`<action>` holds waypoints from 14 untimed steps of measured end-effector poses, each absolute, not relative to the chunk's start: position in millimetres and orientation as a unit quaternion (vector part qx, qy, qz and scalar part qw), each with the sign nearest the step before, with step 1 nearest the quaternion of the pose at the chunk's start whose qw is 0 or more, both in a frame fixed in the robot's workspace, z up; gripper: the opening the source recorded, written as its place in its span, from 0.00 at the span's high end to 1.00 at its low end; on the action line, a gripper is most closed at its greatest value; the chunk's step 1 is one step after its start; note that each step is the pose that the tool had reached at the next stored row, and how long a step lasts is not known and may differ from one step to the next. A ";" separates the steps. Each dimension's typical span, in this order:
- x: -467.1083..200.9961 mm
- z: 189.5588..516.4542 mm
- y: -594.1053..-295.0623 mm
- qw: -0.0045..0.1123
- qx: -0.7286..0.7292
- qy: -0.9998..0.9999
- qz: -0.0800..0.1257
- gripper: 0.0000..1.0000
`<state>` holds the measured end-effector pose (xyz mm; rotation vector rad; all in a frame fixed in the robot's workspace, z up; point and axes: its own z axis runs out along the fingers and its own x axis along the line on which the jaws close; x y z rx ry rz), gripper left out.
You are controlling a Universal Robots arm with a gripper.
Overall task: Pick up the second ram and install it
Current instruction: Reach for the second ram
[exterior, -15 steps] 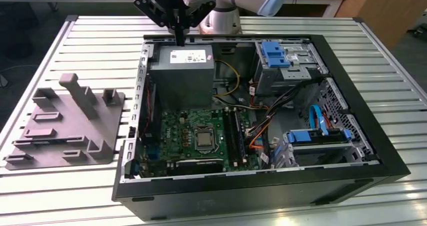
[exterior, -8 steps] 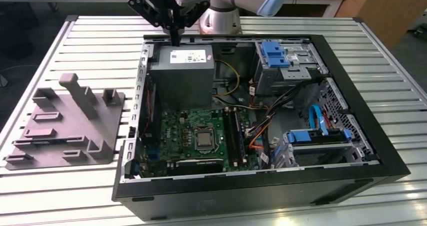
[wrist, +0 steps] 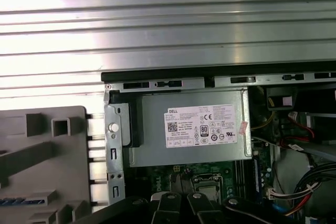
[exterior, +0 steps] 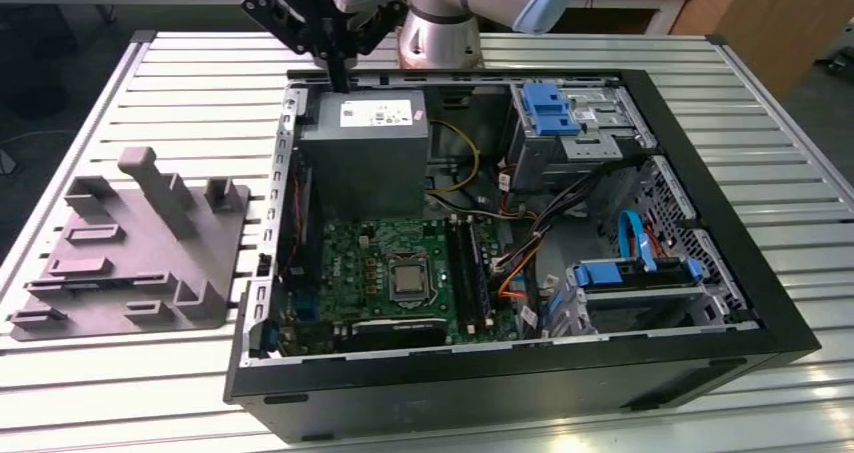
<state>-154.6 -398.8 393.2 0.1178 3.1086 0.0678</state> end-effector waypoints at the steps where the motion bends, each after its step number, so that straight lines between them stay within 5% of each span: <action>1: -155.7 393.2 -398.7 0.015 0.038 0.999 0.022 0.89; 14: -172.0 393.1 -398.0 0.016 0.038 0.999 0.022 0.89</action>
